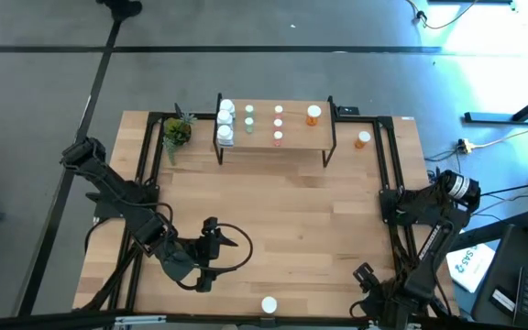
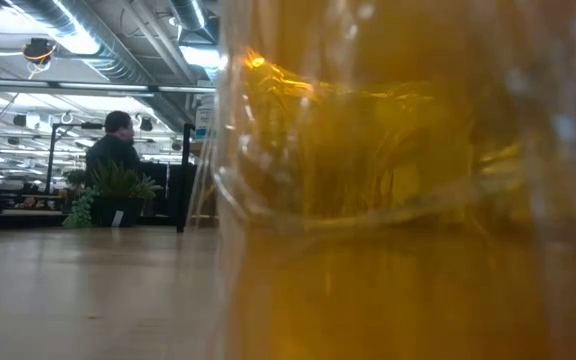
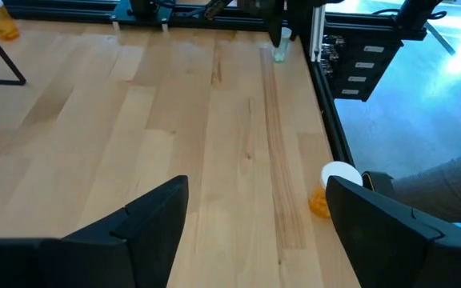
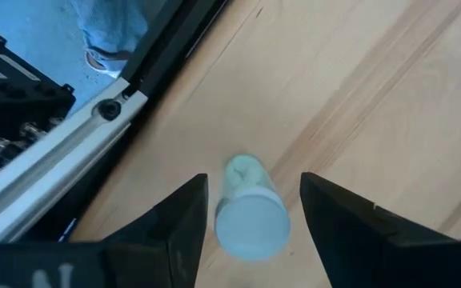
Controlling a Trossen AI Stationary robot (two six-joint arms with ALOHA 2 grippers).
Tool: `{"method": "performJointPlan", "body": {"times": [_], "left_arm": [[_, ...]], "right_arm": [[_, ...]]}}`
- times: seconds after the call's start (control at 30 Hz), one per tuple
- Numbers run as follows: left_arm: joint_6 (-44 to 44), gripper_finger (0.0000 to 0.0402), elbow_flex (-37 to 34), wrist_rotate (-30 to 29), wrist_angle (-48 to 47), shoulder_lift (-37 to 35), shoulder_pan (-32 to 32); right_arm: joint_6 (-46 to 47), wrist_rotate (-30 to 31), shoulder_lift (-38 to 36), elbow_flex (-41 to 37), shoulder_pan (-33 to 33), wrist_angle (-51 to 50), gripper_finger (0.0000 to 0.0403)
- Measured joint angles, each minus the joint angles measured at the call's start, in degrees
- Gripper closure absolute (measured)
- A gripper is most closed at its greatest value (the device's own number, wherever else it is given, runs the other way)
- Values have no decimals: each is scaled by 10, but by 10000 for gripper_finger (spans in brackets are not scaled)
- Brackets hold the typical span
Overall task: Pick and place medicine bottles onto shelf by color
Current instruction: Put the blue pill bottle on the shelf aligned with the other blue pill bottles
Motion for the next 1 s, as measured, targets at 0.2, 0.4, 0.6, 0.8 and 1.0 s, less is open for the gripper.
{"method": "performJointPlan", "body": {"times": [0.2, 0.4, 0.6, 0.8, 1.0], "left_arm": [[-1, 111, 0, 0, 0, 0, 0], [-1, 111, 0, 0, 0, 0, 0], [-1, 111, 0, 0, 0, 0, 0], [-1, 111, 0, 0, 0, 0, 0], [0, 111, 0, 0, 0, 0, 0]], "right_arm": [[-1, 0, 7, 0, 0, -1, 201], [40, 0, 7, 0, 0, -1, 201], [45, 0, 7, 0, 0, -1, 201], [71, 0, 7, 0, 0, -3, 201], [71, 0, 7, 0, 0, -4, 205]]}}
